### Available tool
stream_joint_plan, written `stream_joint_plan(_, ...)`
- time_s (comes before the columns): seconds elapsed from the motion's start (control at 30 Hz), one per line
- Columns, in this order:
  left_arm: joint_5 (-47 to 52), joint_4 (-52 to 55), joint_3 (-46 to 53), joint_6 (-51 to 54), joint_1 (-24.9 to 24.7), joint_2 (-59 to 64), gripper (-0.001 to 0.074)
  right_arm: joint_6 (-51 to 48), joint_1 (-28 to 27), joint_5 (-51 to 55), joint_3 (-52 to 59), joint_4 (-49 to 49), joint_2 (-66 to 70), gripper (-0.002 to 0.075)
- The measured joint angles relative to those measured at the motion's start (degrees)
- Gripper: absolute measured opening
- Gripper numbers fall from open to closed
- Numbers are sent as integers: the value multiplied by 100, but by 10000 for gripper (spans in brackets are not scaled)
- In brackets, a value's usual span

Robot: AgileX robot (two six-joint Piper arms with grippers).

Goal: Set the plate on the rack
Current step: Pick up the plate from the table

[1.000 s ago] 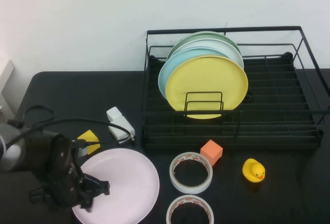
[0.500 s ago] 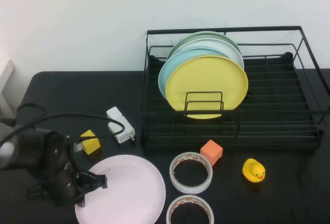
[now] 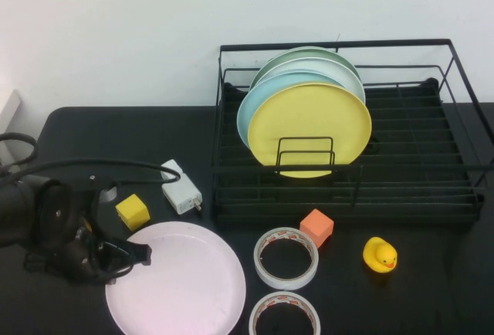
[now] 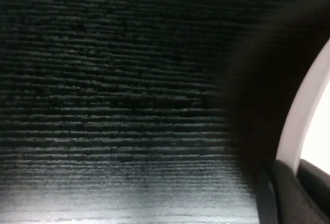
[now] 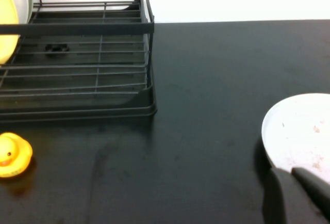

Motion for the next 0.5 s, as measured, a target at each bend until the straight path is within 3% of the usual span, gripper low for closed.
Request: stream_joint_plan(0.5,317,0,7,77,0,-783,0,0,0,0,0,0,0,-2)
